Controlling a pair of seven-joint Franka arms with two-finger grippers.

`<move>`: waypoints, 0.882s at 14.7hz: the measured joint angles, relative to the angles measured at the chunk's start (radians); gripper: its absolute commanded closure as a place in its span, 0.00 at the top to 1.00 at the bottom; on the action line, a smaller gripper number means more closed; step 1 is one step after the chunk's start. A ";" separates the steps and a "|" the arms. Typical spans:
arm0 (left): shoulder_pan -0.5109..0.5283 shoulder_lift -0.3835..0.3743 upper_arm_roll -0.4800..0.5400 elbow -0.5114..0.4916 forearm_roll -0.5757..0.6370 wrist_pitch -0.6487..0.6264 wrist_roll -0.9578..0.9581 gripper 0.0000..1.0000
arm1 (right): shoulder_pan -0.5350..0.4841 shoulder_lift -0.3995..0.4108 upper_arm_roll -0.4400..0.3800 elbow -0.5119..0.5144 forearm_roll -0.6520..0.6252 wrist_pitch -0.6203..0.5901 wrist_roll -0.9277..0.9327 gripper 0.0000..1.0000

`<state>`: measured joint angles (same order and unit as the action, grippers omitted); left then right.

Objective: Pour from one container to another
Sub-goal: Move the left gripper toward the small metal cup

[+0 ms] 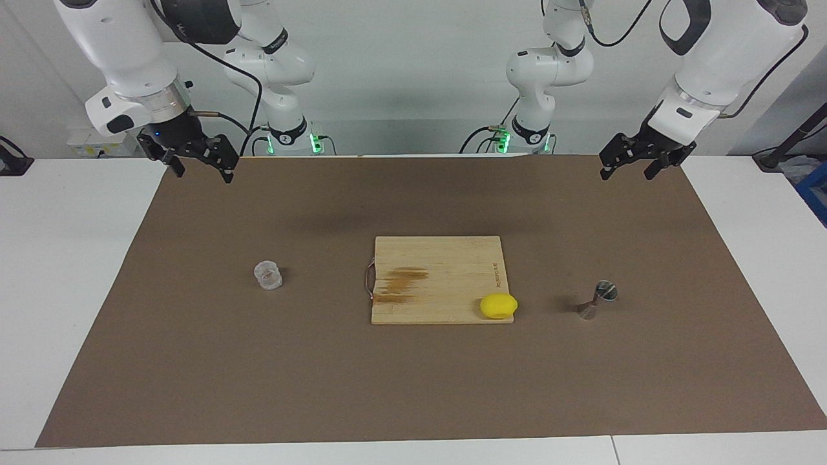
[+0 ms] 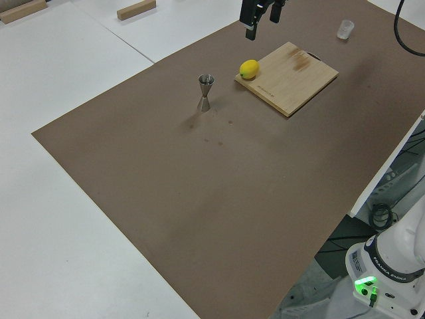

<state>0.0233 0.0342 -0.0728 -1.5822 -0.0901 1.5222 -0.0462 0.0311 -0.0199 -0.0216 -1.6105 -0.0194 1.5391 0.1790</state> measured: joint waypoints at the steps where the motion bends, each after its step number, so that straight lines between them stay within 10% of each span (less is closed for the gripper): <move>1: 0.005 0.026 0.006 0.001 -0.012 0.003 0.000 1.00 | 0.000 0.000 0.000 0.000 0.000 0.000 0.000 1.00; 13: 0.026 0.287 0.301 -0.036 -0.406 0.040 -0.138 1.00 | 0.000 0.000 0.000 0.000 0.000 0.000 0.000 1.00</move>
<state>0.0494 0.3214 0.2279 -1.6179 -0.4960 1.5627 -0.1843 0.0311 -0.0200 -0.0216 -1.6105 -0.0194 1.5391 0.1790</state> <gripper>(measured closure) 0.000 0.000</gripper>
